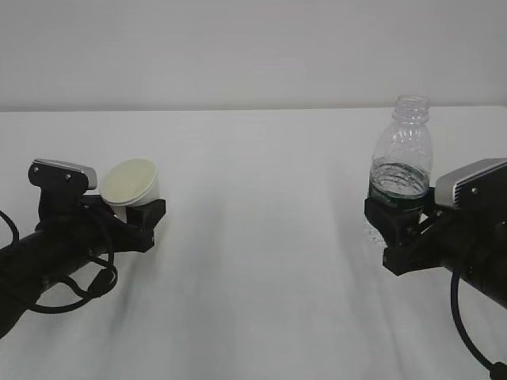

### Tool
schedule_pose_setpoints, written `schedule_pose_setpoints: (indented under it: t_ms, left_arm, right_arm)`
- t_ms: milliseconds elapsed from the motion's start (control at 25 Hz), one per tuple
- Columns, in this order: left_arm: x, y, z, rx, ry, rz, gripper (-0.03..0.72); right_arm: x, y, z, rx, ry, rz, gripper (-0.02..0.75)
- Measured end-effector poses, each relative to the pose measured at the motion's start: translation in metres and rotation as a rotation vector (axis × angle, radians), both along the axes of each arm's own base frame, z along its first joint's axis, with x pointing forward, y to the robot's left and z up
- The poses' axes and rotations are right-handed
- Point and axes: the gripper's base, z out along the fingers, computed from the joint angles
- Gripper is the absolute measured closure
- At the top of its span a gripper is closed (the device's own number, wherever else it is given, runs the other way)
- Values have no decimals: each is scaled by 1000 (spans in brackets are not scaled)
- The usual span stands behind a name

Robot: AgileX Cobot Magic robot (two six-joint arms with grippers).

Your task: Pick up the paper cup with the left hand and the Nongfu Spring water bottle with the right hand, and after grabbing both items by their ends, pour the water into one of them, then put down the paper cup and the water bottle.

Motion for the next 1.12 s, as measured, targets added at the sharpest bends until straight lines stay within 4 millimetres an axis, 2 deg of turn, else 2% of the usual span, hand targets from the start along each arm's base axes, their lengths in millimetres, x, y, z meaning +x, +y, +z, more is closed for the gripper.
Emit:
schedule_pose_setpoints:
  t_ms: [280,760,1120]
  left_arm:
    - [-6,-11,1,13,-8,-148,225]
    - [-23,-33,0,-79,74,-434,232]
    - [-16,-56,14,-164,112,-699,232]
  right_arm:
    - [0,0,0,0,0,0,274]
    - [0,0,0,0,0,-1,274]
    - [0,0,0,10,5,-5,274]
